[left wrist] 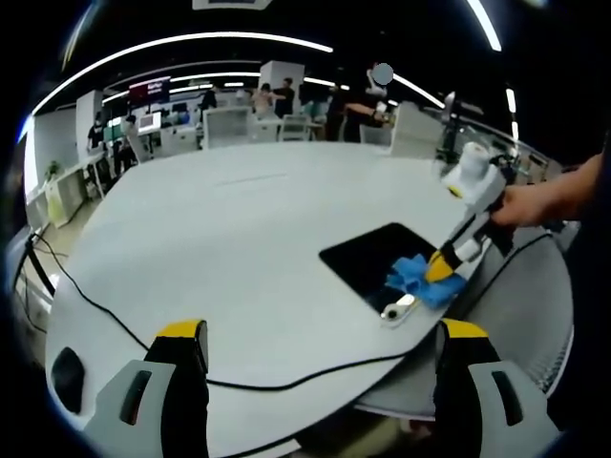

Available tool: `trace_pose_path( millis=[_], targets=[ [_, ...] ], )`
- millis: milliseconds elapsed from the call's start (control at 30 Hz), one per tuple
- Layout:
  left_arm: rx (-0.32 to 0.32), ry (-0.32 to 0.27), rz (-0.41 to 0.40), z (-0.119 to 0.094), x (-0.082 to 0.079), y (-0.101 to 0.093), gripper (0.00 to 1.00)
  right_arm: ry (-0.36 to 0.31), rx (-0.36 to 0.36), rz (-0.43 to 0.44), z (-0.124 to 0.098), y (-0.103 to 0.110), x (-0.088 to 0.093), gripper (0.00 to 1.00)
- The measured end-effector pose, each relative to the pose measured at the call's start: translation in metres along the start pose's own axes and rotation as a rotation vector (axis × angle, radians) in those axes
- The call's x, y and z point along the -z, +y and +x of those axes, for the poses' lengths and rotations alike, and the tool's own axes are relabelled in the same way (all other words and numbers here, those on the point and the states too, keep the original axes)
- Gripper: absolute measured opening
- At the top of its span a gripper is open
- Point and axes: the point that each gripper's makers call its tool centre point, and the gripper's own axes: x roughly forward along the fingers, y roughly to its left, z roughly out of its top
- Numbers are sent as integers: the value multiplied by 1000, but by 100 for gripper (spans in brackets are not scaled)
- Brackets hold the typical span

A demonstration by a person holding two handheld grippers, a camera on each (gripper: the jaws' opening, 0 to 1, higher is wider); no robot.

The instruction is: Wipe the mirror surface with the cleaning cloth until all visible marks leave the cleaned area.

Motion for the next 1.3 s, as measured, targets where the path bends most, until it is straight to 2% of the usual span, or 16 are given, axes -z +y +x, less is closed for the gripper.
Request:
trace_pose_path(
  millis=[600,767,1300],
  targets=[
    [2,4,-2,1,2,-2,100,1,10,13,2,0,-4,1],
    [2,2,-7,0,2,-4,100,-3,18,3,4,-2,-11,1],
    [-11,0,-27,-2,6,-5,100,-16,43,-31,16,-16,-48,1]
  ],
)
